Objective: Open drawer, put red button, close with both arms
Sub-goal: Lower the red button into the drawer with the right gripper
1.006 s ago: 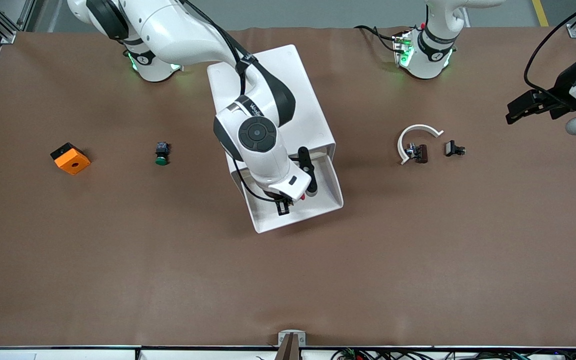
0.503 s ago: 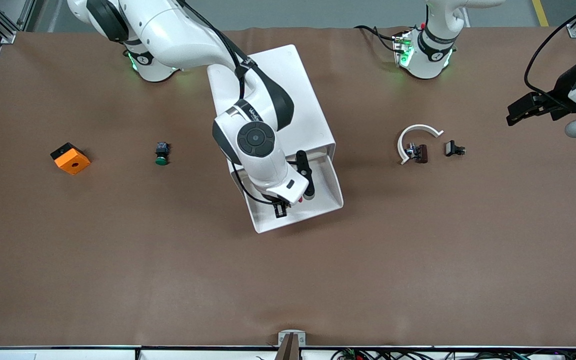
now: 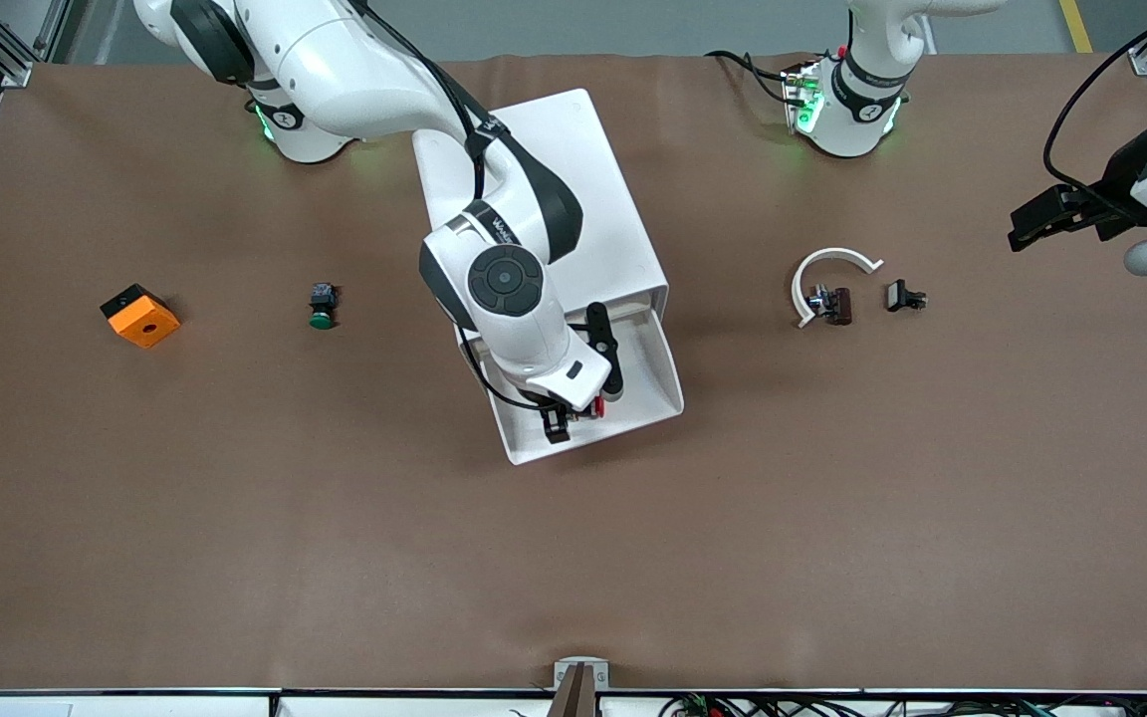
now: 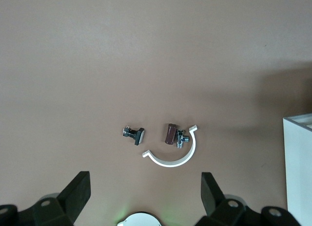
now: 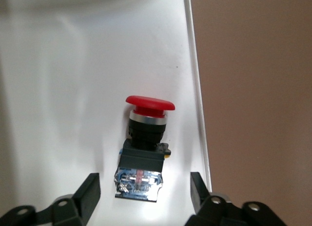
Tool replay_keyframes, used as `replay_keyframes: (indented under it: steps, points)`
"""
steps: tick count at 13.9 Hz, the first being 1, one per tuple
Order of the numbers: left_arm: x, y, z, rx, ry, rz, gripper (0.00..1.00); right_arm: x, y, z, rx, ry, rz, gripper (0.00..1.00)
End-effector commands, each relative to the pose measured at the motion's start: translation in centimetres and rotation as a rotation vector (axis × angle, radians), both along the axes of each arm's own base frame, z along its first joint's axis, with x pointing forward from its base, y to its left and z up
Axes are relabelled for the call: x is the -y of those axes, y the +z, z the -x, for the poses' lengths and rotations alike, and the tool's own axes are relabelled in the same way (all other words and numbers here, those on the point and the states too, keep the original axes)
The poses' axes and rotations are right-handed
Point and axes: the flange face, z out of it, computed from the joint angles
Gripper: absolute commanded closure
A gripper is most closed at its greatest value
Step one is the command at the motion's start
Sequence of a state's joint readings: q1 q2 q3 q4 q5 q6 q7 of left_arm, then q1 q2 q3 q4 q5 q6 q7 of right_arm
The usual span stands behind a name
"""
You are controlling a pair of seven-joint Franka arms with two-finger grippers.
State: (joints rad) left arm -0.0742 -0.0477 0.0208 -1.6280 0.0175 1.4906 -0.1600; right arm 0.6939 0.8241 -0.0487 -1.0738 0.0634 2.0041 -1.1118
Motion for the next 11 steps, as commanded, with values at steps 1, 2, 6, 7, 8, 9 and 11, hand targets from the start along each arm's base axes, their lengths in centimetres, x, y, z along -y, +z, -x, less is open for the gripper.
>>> replay_keyframes:
  steps: [1,2,6,7,8,9,11]
  points:
    - [-0.1,0.5,0.0,0.017,0.005,-0.021,0.0,0.4,1.5,0.2,-0.042,-0.017,0.007,0.0]
    - [0.0,0.5,0.0,0.017,0.004,-0.021,0.0,0.5,2.1,0.3,-0.047,-0.02,0.011,0.0]
    - [0.4,0.4,-0.1,0.017,0.002,-0.012,0.0,-0.1,5.3,2.0,-0.088,-0.233,0.012,0.0]
    - [0.6,0.5,-0.1,0.02,-0.001,-0.009,0.0,-0.6,6.4,2.5,-0.086,-0.29,-0.003,0.0]
    - [0.6,0.5,-0.1,0.018,-0.001,-0.007,0.0,-1.0,7.4,3.0,-0.078,-0.325,-0.017,0.0]
    - [0.5,0.4,-0.1,0.017,0.002,-0.004,0.0,-1.1,7.9,2.9,-0.071,-0.34,-0.027,0.0]
    - [0.7,0.5,-0.1,0.018,0.001,-0.001,0.0,-0.4,10.4,2.7,-0.05,-0.349,-0.055,0.0]
